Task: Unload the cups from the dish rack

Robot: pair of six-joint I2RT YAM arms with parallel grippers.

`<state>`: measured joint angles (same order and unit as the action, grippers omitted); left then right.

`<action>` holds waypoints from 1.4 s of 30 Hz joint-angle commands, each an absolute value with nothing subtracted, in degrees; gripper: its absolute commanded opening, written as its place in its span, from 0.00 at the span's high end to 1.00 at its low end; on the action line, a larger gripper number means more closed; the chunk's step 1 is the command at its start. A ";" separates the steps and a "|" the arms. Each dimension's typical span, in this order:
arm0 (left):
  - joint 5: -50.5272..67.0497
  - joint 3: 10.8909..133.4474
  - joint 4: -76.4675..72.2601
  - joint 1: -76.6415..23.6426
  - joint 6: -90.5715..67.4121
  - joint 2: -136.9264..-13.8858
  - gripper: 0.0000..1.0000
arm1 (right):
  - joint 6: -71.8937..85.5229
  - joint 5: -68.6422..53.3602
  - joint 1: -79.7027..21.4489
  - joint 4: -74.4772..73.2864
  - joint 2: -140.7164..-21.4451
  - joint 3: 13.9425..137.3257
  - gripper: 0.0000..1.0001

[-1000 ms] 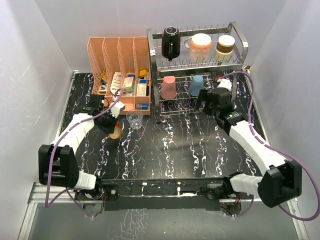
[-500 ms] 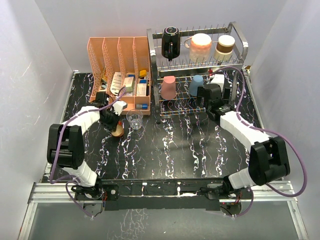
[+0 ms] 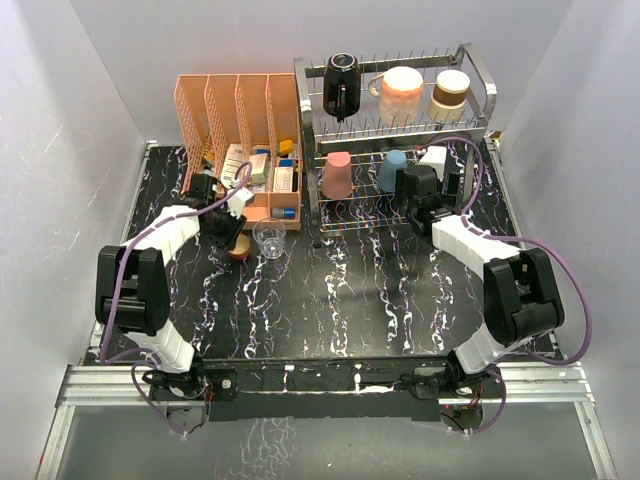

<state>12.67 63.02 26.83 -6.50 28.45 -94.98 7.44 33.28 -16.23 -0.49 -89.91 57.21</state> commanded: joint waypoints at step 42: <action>48.00 69.93 36.40 -6.50 32.57 -69.36 0.15 | 10.21 33.38 -17.45 13.09 -81.86 48.69 0.46</action>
